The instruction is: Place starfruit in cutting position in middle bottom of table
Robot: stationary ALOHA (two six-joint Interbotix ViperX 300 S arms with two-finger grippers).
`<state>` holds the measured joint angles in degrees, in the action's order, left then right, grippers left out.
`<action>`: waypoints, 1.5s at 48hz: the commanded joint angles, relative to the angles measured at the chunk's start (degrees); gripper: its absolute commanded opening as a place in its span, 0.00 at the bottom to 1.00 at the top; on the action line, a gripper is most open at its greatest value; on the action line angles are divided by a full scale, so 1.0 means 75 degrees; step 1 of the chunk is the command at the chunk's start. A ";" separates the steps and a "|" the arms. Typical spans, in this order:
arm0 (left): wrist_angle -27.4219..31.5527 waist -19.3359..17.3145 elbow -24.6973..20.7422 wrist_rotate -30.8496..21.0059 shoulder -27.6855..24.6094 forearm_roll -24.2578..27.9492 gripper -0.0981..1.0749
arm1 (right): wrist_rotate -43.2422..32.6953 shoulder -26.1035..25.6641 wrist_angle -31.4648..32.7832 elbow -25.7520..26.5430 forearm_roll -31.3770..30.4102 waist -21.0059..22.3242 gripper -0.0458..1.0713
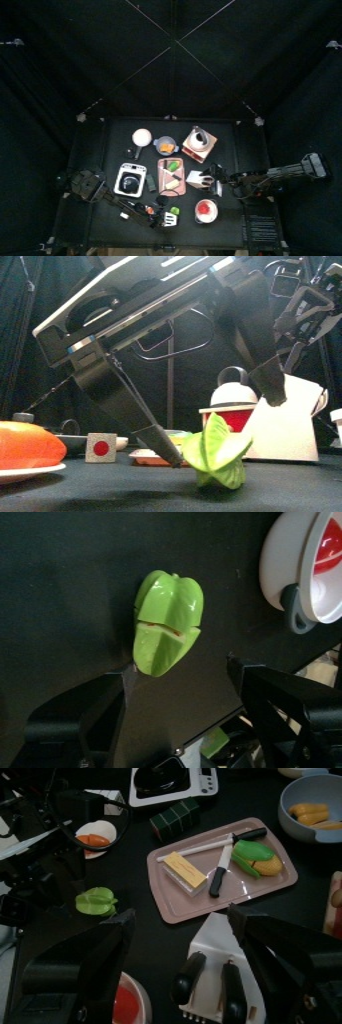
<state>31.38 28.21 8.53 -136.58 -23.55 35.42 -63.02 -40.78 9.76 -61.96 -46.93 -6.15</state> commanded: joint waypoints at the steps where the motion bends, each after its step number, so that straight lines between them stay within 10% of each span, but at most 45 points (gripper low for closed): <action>1: -0.0199 -0.0047 -0.0223 0.0012 0.0270 0.0059 0.95 | -0.0012 -0.0023 -0.0023 0.0094 0.0012 0.0012 0.96; 72: -0.0727 -0.0293 -0.0152 0.0094 0.0270 0.0656 0.95 | 0.0000 -0.0023 -0.0012 0.0094 0.0012 0.0012 0.96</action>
<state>25.66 26.28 8.53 -135.97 -23.55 39.99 -63.02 -40.87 9.84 -61.96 -46.85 -6.15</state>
